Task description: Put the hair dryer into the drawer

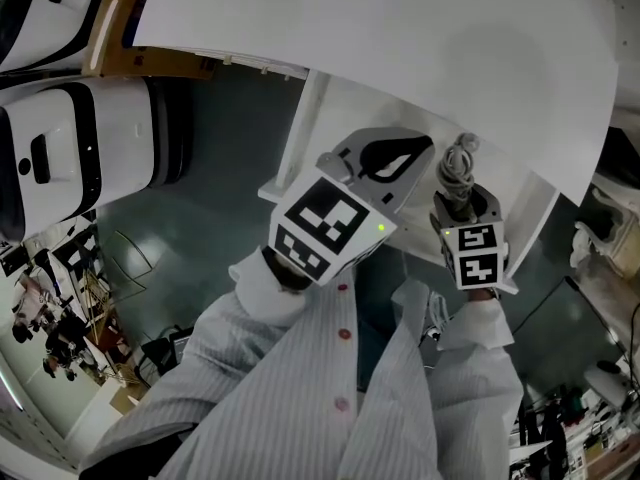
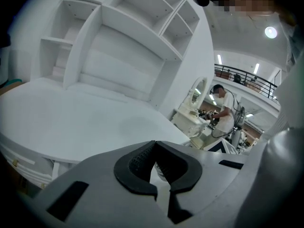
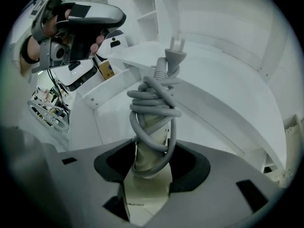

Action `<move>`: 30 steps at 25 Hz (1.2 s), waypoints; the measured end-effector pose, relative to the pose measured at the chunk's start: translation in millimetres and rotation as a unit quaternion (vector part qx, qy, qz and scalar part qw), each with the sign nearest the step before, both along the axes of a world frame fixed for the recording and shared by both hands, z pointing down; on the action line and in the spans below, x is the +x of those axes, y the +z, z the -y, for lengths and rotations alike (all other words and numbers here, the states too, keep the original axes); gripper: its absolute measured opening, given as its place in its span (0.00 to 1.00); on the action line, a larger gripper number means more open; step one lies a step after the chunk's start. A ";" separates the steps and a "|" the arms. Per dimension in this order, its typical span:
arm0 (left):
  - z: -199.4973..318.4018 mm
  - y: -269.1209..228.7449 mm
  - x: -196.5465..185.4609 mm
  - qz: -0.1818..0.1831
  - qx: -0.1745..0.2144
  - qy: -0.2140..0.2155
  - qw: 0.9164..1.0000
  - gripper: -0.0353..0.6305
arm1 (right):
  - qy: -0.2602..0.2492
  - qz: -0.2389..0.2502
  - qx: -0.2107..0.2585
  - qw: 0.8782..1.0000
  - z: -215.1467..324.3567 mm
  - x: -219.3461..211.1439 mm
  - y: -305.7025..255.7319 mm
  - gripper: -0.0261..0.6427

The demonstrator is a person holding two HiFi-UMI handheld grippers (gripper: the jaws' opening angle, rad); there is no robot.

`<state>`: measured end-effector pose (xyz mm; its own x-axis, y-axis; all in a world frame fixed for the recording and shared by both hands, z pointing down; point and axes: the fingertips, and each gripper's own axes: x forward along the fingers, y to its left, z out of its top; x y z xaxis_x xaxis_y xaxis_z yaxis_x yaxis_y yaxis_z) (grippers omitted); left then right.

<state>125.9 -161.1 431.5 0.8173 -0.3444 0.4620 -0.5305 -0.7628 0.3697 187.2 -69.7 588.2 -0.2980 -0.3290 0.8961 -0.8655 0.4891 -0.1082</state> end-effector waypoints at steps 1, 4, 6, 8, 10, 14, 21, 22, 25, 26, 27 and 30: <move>0.2 3.1 -0.9 0.002 -0.002 -0.001 1.000 0.07 | 0.001 0.001 -0.003 1.000 -0.1 -1.5 2.3 0.33; 0.7 13.5 -2.7 0.009 -0.009 -0.005 1.000 0.07 | 0.002 0.005 -0.009 1.000 -0.3 -5.1 9.1 0.33; 0.8 20.8 -3.2 0.014 -0.014 -0.005 1.000 0.07 | 0.001 0.005 -0.011 1.000 0.6 -6.9 13.7 0.33; 1.3 27.6 -4.2 0.018 -0.019 -0.004 1.000 0.07 | -0.003 0.000 -0.011 1.000 2.8 -9.6 18.2 0.33; 2.2 32.7 -5.3 0.020 -0.023 -0.003 1.000 0.07 | -0.014 -0.009 -0.012 1.000 5.0 -12.0 23.0 0.33; 1.0 38.7 -6.7 0.025 -0.027 -0.002 0.999 0.07 | -0.042 -0.029 -0.021 0.998 3.4 -13.7 32.9 0.33; 3.5 45.5 -13.5 0.027 -0.033 -0.010 0.999 0.07 | -0.078 -0.057 -0.043 0.994 3.2 -16.2 44.9 0.33; 3.3 46.6 -14.1 0.026 -0.033 -0.012 0.999 0.07 | -0.085 -0.062 -0.048 0.993 2.7 -17.2 46.9 0.33; 1.8 47.4 -15.0 0.024 -0.035 -0.014 0.999 0.07 | -0.114 -0.088 -0.068 0.987 -0.9 -17.6 54.1 0.33; 1.5 47.0 -15.7 0.023 -0.035 -0.014 0.999 0.07 | -0.124 -0.097 -0.075 0.985 -2.0 -17.1 56.7 0.33; 1.2 46.7 -16.7 0.022 -0.036 -0.014 0.999 0.07 | -0.131 -0.106 -0.081 0.982 -2.9 -16.3 59.3 0.33; 0.4 46.7 -20.9 0.021 -0.037 -0.018 0.999 0.07 | -0.143 -0.135 -0.099 0.975 -6.1 -10.9 68.5 0.33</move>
<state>105.0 -161.4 478.2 0.7842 -0.3359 0.5218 -0.5731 -0.7144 0.4014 176.3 -63.6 656.7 -0.0961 -0.0799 0.9922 -0.7071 0.7070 -0.0116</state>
